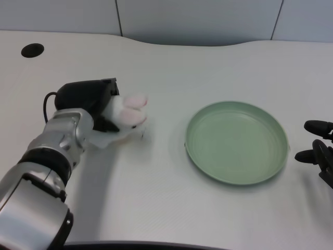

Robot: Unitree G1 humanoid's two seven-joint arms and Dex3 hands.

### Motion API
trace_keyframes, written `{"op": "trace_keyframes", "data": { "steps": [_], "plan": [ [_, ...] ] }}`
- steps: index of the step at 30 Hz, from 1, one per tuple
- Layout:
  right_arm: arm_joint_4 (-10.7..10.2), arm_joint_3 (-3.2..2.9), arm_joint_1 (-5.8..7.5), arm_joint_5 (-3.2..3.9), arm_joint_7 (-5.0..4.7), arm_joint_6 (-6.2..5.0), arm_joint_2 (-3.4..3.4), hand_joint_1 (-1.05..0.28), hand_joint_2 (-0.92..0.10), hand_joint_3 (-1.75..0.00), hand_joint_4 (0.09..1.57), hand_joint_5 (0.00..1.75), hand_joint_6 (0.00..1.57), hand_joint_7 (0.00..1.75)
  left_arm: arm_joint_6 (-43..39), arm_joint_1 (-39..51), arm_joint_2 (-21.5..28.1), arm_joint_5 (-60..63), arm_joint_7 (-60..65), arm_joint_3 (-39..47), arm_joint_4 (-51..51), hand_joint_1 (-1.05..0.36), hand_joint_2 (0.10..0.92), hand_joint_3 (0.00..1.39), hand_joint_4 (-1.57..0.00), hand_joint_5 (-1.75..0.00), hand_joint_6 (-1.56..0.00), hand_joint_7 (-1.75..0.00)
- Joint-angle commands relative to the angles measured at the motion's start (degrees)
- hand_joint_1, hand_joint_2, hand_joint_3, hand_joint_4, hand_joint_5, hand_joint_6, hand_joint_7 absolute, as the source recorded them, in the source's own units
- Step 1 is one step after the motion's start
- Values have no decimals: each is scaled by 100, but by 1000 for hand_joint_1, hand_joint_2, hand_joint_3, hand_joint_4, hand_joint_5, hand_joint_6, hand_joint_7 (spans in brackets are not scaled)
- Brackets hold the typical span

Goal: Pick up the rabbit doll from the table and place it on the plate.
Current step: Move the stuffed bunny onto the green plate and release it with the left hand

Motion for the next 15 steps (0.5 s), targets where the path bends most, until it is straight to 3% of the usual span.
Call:
{"op": "trace_keyframes", "data": {
  "steps": [1,3,4,7,9,11,12,15],
  "plan": [
    [81,-88,-45,45,2,-70,-68,-296,-921,-503,389,1264,439,782,11,-384,-122,-218,-318,215,-65,-157,903,72,-621,-1619,-586,-1456],
    [112,-86,-62,30,-17,-95,-57,-296,-921,-503,384,1266,437,782,17,-503,-218,-279,-430,272,-81,-115,885,46,-705,-1720,-614,-1686],
    [125,-85,-71,22,-34,-97,-52,-296,-921,-502,383,1266,437,782,22,-554,-260,-306,-484,295,-87,-104,880,41,-726,-1733,-623,-1715],
    [163,-79,-98,26,-42,-104,-36,-303,-921,-492,382,1264,440,783,39,-727,-420,-381,-678,345,-108,-151,881,37,-682,-1745,-604,-1724],
    [138,-64,-103,60,5,-49,-43,-304,-921,-498,375,1263,433,779,50,-852,-577,-395,-791,356,-126,-175,867,27,-658,-1746,-597,-1732],
    [155,-56,-114,68,31,-60,-36,-300,-921,-511,362,1276,428,781,72,-940,-720,-411,-851,364,-139,-227,855,14,-623,-1675,-656,-1532],
    [175,-57,-122,68,39,-82,-30,-298,-921,-510,362,1285,428,784,82,-963,-766,-418,-865,368,-140,-206,873,18,-632,-1717,-604,-1649],
    [200,-65,-132,65,55,-106,-23,-297,-921,-509,358,1296,427,787,93,-983,-803,-438,-879,366,-134,-195,883,20,-638,-1742,-562,-1733]
  ]
}}
